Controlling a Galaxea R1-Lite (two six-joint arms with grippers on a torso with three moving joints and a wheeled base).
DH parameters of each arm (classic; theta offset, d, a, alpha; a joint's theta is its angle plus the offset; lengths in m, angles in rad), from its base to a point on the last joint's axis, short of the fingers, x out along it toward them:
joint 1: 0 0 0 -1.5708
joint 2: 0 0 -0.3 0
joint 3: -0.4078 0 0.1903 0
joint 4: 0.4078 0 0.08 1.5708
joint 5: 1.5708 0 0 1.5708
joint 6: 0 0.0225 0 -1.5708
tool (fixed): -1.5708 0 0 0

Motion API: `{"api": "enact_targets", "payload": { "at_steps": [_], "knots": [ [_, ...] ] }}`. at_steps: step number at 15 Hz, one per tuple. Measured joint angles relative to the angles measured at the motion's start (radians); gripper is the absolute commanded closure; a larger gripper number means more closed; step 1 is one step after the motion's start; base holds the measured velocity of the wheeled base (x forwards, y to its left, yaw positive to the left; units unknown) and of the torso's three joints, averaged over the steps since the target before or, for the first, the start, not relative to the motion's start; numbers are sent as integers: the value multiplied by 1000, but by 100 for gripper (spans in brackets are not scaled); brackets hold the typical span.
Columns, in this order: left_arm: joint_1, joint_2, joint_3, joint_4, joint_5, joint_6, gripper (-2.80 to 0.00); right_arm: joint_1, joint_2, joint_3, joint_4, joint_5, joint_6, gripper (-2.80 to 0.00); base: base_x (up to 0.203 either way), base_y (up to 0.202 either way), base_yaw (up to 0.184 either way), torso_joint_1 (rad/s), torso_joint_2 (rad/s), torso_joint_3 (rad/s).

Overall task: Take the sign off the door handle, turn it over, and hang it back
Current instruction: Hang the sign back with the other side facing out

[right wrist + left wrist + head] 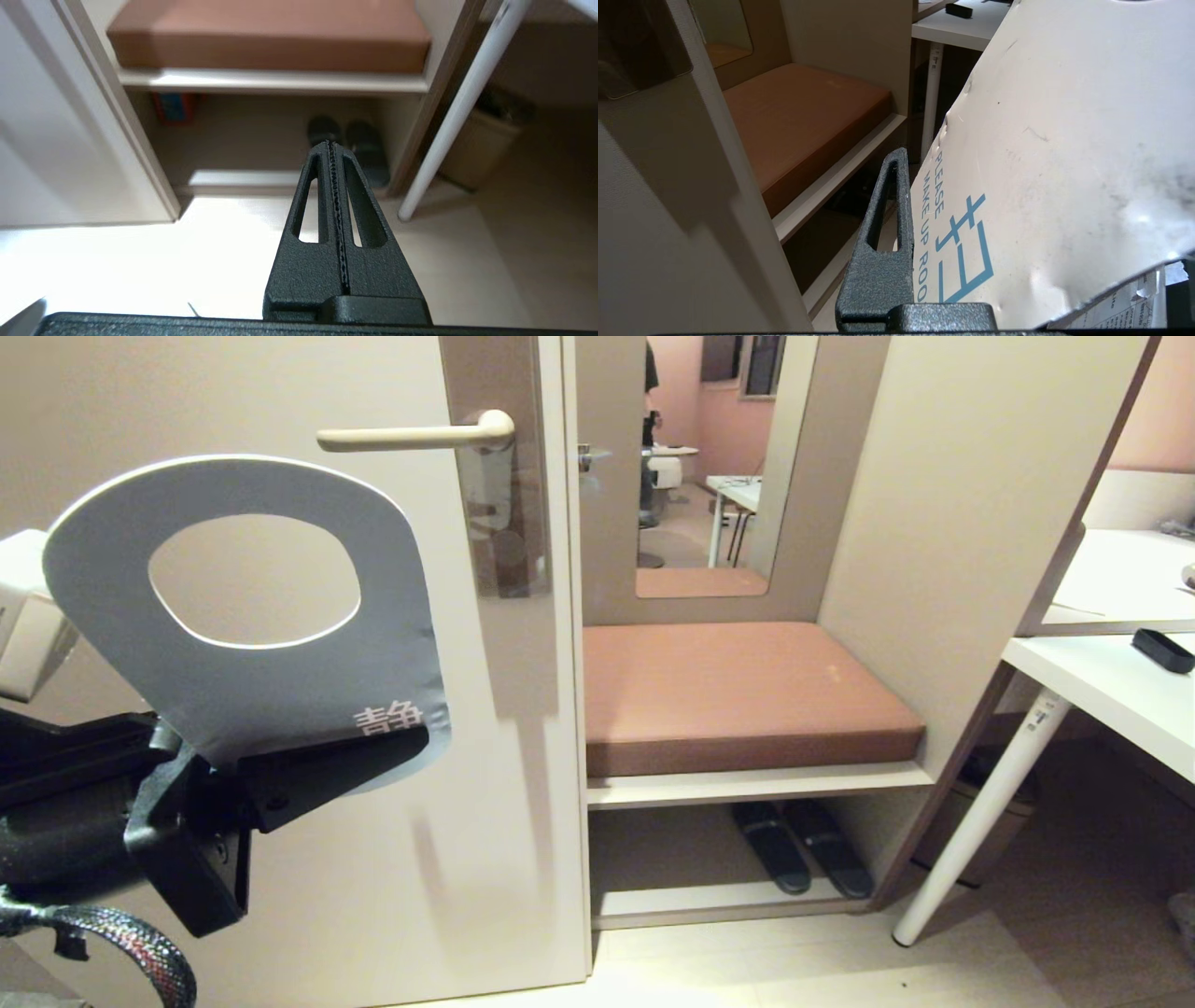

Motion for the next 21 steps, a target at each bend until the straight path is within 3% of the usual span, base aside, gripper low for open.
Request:
{"api": "enact_targets", "payload": {
  "at_steps": [7, 13, 17, 21],
  "knots": [
    [3, -19, 16, -1, 133, 1, 0, -2, -94, 3, -2, 1, 17, 0, 0, 0, 0, 0, 0, 0],
    [5, -27, 33, -1, 321, 1, 0, -1, -103, -3, 28, -12, 26, 0, 0, 0, 0, 0, 0, 0],
    [16, -28, 38, -2, 370, 1, 0, -1, -103, 19, -2, -8, -7, 0, 0, 0, 0, 0, 0, 0],
    [109, -23, 37, -1, 373, -2, 0, -1, -104, 33, -28, -9, -7, 0, 0, 0, 0, 0, 0, 0]
  ]
}}
